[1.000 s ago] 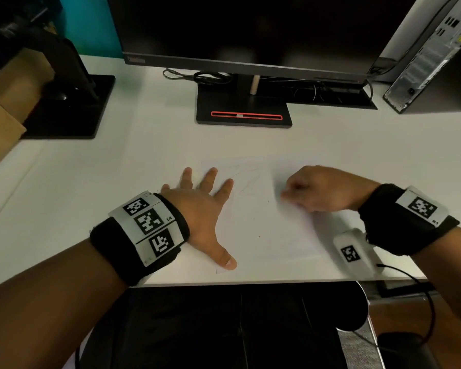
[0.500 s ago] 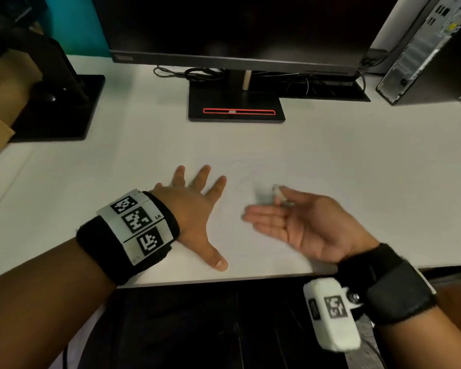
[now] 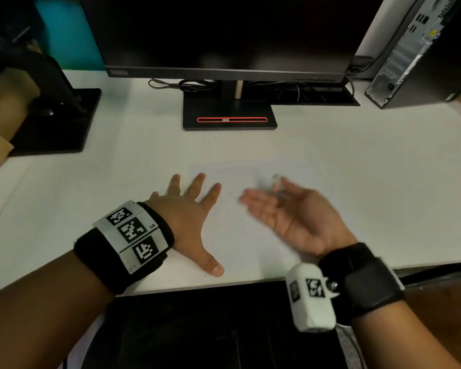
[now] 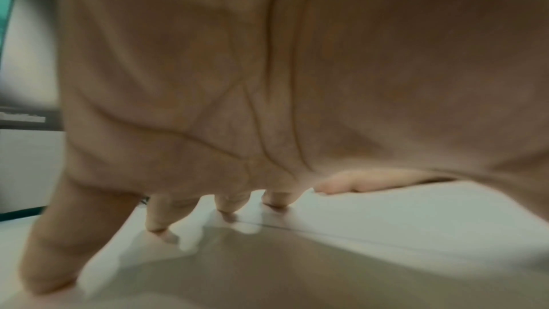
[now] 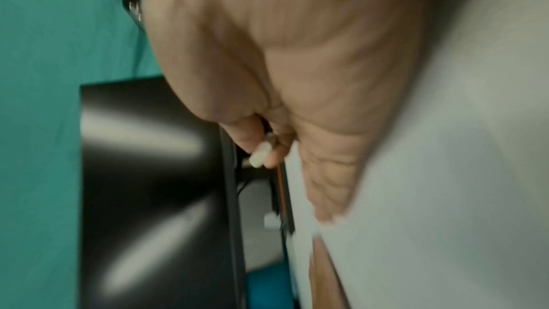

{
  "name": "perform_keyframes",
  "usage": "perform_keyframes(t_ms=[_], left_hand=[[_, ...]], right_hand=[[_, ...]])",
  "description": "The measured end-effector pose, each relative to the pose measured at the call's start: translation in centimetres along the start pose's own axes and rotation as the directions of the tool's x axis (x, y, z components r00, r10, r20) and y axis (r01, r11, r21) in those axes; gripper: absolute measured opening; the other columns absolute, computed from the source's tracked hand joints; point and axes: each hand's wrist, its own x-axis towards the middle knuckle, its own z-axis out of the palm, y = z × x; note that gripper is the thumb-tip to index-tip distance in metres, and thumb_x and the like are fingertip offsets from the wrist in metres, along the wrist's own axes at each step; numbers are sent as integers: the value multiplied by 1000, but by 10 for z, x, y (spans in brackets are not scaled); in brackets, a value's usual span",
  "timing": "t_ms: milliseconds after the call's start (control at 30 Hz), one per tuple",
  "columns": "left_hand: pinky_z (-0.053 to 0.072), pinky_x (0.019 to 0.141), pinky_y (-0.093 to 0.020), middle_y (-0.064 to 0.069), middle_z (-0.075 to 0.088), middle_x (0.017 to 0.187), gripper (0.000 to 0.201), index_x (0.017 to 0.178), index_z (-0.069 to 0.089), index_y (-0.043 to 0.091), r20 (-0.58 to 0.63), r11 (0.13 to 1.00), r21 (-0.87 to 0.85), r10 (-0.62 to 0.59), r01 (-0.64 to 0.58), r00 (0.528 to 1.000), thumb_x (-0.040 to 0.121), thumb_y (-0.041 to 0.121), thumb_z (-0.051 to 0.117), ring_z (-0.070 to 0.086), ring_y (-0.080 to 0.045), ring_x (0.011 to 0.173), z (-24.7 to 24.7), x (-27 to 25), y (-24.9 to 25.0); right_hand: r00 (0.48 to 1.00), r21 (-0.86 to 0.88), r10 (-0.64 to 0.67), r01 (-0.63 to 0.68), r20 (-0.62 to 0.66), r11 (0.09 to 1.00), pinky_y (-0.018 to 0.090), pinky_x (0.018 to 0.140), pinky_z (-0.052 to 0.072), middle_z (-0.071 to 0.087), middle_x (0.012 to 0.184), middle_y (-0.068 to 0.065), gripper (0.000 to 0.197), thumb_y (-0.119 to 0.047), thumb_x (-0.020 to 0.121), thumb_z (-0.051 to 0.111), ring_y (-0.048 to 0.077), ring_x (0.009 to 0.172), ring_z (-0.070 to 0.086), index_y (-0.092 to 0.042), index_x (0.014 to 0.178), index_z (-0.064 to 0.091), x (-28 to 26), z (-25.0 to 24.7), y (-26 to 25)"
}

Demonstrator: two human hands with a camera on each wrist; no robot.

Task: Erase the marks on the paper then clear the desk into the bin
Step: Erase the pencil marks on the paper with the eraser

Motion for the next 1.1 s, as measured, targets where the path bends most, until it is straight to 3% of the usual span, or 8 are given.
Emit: perform_keyframes(t_ms=[167, 300, 433, 533, 667, 833, 967, 1100], left_hand=[[4, 118, -66, 6, -49, 152, 158, 146, -39, 38, 2, 1000, 0, 7, -7, 1000, 46, 91, 71, -34, -39, 145, -1, 0, 0], [5, 119, -67, 5, -50, 151, 158, 145, -41, 38, 9, 1000, -1, -1, 1, 1000, 46, 92, 70, -34, -40, 145, 0, 0, 0], [6, 119, -65, 5, -51, 150, 158, 144, -42, 38, 9, 1000, 1, 0, 0, 1000, 45, 93, 69, -33, -40, 145, 1, 0, 0], [4, 119, -65, 6, -50, 151, 158, 145, -40, 39, 1, 1000, -9, 12, -12, 1000, 45, 93, 69, -34, -38, 145, 1, -2, 0], [7, 120, -65, 8, -50, 151, 159, 145, -39, 40, 5, 1000, -11, 17, -17, 1000, 43, 92, 71, -35, -37, 145, 0, -2, -3], [8, 121, -60, 6, -48, 153, 160, 145, -40, 39, -2, 999, 38, 12, -12, 1000, 43, 92, 71, -33, -34, 147, -2, -2, -9], [-5, 120, -62, 6, -48, 152, 161, 143, -42, 41, -3, 997, 77, -20, 20, 1000, 40, 94, 70, -32, -37, 146, -3, -2, -12], [-7, 120, -62, 8, -49, 151, 160, 141, -43, 43, 2, 998, 56, -15, 15, 1000, 38, 95, 68, -33, -37, 146, 0, -3, -16]], right_hand=[[851, 95, -432, 477, -300, 874, 40, 94, 58, 63, 128, 22, 21, -25, 103, 53, 35, 114, 66, -14, 86, 56, -13, -27, -50], [979, 32, -202, 201, 41, 979, 43, 99, 54, 65, 128, 27, 22, -27, 100, 53, 41, 128, 61, -14, 82, 59, -40, -2, -9], [981, -175, 156, -134, 117, 975, 51, 105, 50, 61, 132, 35, 27, -26, 100, 51, 46, 123, 62, -6, 86, 61, -35, -3, 26], [996, 72, -56, 61, -64, 996, 48, 98, 54, 61, 131, 31, 26, -21, 91, 60, 42, 118, 66, -8, 70, 69, -21, -28, -18], [846, 168, -405, 481, -346, 861, 45, 97, 55, 58, 143, 22, 24, -25, 101, 52, 35, 121, 65, -17, 78, 55, -30, -59, -73], [985, -8, -171, 171, -17, 985, 43, 101, 53, 64, 129, 27, 27, -28, 98, 53, 40, 124, 63, -14, 76, 59, -47, -31, -33], [977, -235, 204, -187, 53, 954, 48, 102, 52, 63, 131, 33, 28, -26, 96, 53, 44, 123, 63, -5, 83, 65, -38, -22, -5], [952, -28, -153, 152, -265, 988, 45, 89, 59, 69, 116, 24, 26, -24, 103, 48, 39, 100, 74, -12, 81, 53, -15, -44, -67]])
